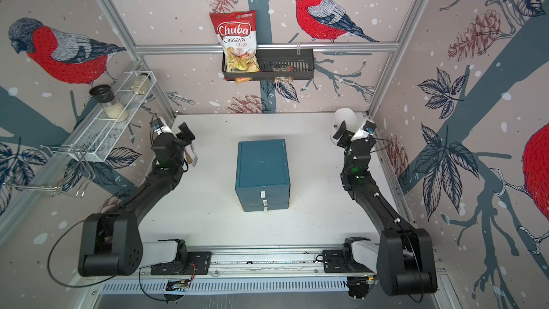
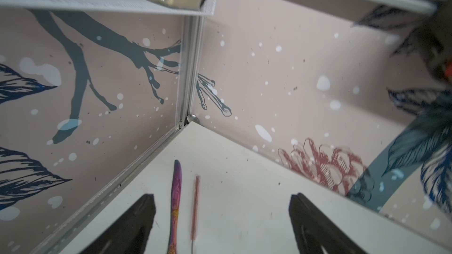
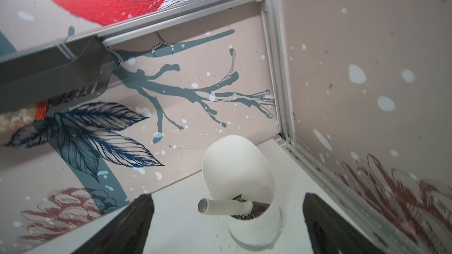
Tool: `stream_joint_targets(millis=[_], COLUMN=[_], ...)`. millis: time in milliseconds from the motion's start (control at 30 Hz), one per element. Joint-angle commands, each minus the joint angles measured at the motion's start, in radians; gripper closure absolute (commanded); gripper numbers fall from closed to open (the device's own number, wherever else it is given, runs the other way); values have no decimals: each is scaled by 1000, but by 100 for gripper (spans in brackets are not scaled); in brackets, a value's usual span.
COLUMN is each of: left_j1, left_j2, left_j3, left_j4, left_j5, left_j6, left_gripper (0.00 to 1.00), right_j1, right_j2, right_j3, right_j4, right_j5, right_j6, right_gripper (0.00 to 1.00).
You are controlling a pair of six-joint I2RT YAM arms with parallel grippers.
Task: Take the seed bags out of the drawer
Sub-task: Move the storage box to the center of the board.
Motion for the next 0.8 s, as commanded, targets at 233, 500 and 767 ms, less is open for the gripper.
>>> stream_joint_targets(millis=[233,500,767], left_j1=[-386,-522,-659], left_j2=[-208,-350,-291], left_j3=[-3,-8,30], left_j4=[-478,-551,-634], left_j5=[266,360,420], left_j6=[-294,-320,-281], left_gripper=[3,10,26], right_j1=[232,47,751], right_j2=[-115,-414,-348], right_j3=[280,298,406], right_j4=[-1063,-1091,-1359], right_j5=[302,-132,87], right_j6=[365,334,595], right_gripper=[0,18,25])
